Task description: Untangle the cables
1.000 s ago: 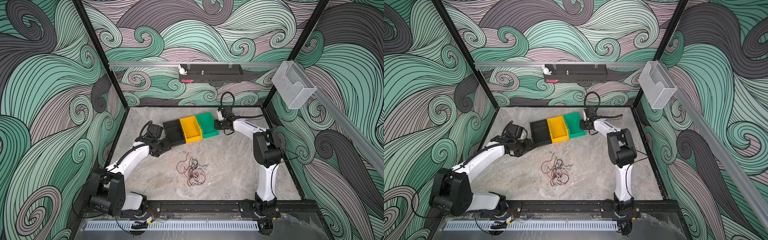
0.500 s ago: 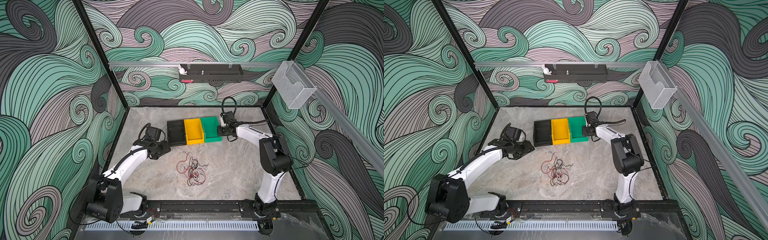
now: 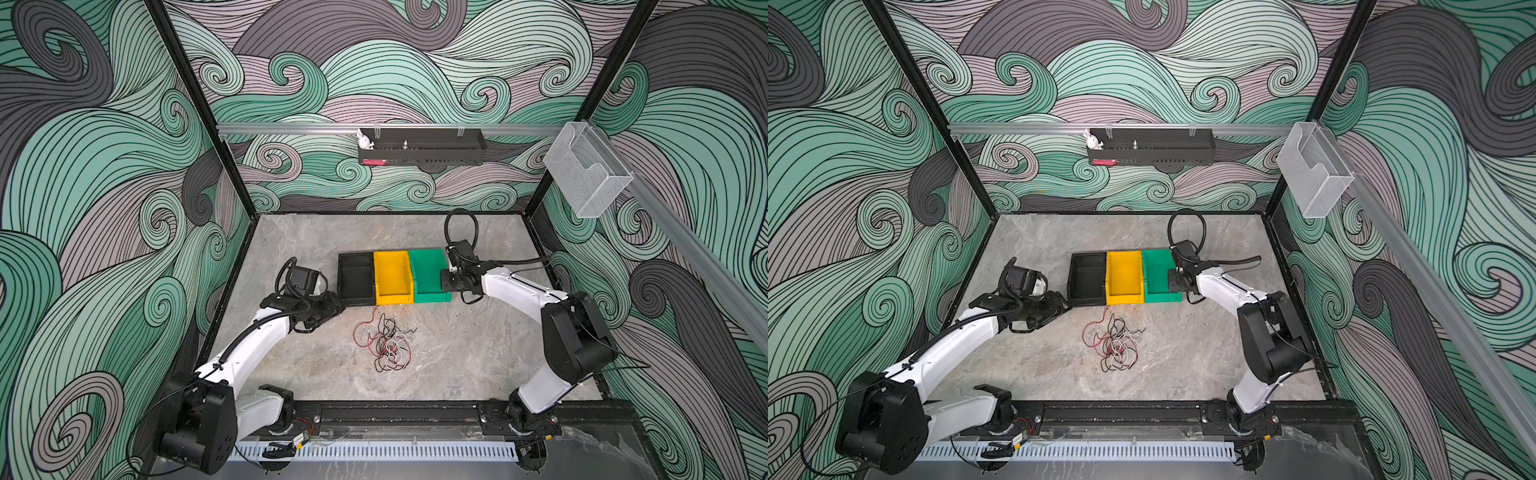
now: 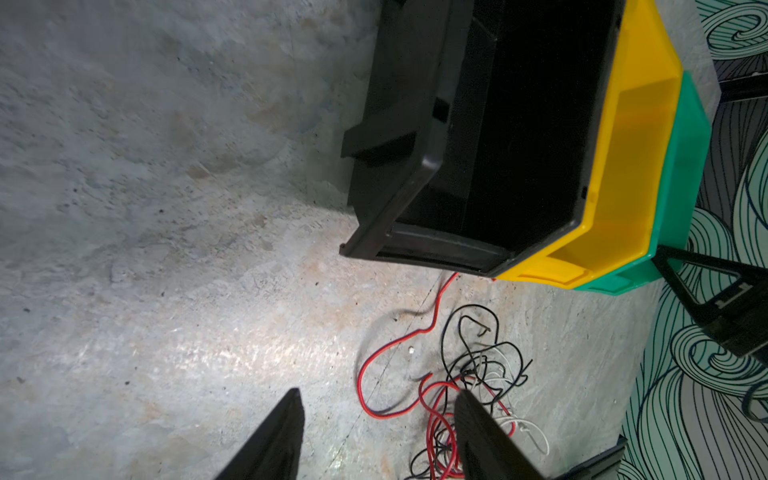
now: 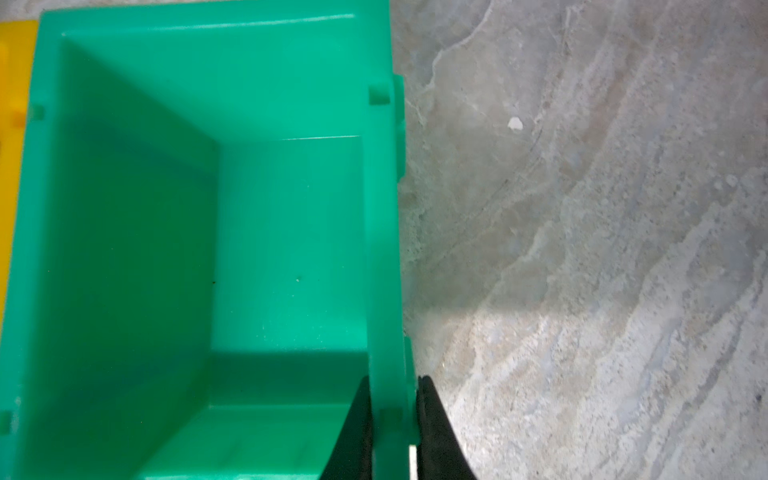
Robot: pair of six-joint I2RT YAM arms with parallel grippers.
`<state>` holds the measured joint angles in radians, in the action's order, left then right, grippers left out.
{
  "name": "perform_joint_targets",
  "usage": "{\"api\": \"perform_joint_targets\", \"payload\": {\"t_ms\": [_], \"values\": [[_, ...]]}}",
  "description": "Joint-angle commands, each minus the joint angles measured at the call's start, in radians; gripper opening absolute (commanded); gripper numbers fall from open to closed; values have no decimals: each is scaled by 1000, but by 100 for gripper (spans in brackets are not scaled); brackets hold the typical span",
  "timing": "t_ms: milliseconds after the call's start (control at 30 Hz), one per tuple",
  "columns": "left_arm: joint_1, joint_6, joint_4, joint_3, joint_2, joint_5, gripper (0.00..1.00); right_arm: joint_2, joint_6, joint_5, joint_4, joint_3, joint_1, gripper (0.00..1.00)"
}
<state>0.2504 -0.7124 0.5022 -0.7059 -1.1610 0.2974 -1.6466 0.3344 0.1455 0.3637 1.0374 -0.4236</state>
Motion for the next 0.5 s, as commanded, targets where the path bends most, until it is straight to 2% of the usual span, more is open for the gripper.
{"api": "perform_joint_targets", "payload": {"t_ms": [0, 167, 267, 367, 467], "values": [[7, -15, -28, 20, 24, 42, 61, 49, 99, 90, -11, -23, -33, 9], [16, -23, -49, 38, 17, 74, 60, 71, 137, 123, -43, -67, -52, 12], [21, -22, -54, 45, 19, 88, 61, 70, 134, 120, -13, -49, -53, 25], [32, -21, -54, 50, 24, 108, 61, 104, 137, 120, -10, -60, -58, 43], [58, -21, -54, 54, 32, 113, 61, 143, 130, 125, 24, -68, -58, 51]]}}
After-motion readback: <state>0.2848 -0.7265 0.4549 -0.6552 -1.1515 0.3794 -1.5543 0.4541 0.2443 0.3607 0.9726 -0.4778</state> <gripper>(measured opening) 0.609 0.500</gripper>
